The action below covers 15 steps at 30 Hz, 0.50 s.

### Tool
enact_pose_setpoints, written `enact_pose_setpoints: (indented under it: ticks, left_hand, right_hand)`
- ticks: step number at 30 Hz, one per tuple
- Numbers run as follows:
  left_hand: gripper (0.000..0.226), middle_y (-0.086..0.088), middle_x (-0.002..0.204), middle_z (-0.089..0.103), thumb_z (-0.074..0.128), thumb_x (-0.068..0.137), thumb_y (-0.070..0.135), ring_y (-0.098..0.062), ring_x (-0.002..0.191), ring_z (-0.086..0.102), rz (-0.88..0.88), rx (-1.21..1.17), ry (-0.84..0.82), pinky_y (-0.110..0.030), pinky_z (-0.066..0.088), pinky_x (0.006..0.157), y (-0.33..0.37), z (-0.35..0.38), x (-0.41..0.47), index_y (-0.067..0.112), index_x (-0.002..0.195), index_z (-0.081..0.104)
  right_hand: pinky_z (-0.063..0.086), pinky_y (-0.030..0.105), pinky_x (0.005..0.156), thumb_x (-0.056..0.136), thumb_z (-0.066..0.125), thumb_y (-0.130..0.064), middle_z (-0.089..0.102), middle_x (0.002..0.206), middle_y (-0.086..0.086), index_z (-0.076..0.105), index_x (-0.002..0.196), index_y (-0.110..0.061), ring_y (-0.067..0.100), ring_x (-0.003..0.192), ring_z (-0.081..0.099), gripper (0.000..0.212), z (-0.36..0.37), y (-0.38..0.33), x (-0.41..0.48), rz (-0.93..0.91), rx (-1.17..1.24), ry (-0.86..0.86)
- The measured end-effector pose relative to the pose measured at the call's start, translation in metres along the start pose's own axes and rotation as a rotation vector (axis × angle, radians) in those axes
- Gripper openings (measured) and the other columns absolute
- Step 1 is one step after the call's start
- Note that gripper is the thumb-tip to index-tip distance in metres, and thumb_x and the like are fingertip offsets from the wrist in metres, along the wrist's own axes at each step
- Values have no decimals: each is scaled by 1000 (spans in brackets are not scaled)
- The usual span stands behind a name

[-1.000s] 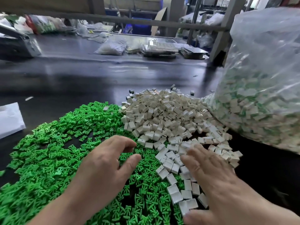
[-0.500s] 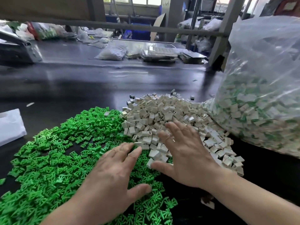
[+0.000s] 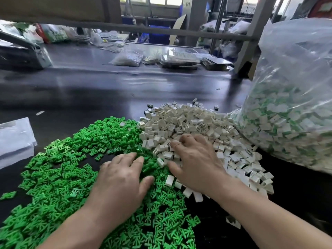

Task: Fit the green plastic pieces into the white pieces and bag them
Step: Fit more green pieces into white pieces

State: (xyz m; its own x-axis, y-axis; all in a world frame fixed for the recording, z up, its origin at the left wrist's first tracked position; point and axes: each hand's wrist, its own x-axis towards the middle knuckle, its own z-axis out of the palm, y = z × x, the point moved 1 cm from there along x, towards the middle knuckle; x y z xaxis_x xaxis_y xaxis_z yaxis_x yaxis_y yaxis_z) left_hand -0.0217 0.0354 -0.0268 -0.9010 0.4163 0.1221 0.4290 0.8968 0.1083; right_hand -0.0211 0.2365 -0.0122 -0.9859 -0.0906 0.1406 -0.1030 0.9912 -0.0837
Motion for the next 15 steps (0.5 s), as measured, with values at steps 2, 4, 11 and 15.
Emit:
enact_pose_setpoints:
  ticks: [2, 4, 11, 15]
  left_hand:
    - [50, 0, 138, 57, 46, 94, 48, -21, 130, 48, 40, -55, 93, -41, 37, 108, -1, -2, 1, 22, 136, 57]
    - [34, -1, 118, 69, 65, 89, 31, -23, 111, 59, 63, -121, 169, -42, 49, 96, -3, -2, 1, 19, 119, 70]
    - [17, 12, 93, 69, 68, 86, 33, -12, 86, 59, 86, -284, 297, -38, 46, 80, 1, -11, 0, 25, 98, 76]
    - [20, 19, 94, 67, 63, 92, 36, -3, 83, 57, 47, -467, 360, -41, 51, 80, 4, -15, -2, 27, 106, 73]
  right_hand:
    - [37, 41, 101, 98, 46, -49, 55, 126, 1, 52, 138, -26, 23, 117, 38, 47, 0, -2, -2, -75, 25, 79]
    - [47, 40, 91, 100, 52, -34, 60, 115, 4, 61, 130, -20, 23, 107, 47, 34, 2, -3, -4, -153, 43, 140]
    - [59, 32, 77, 100, 60, -22, 59, 103, 7, 70, 106, -8, 19, 84, 59, 18, -1, -2, -7, -236, 119, 234]
    - [58, 33, 73, 100, 59, -34, 56, 106, 4, 67, 110, -12, 18, 79, 63, 25, -12, -4, -9, -147, 243, 227]
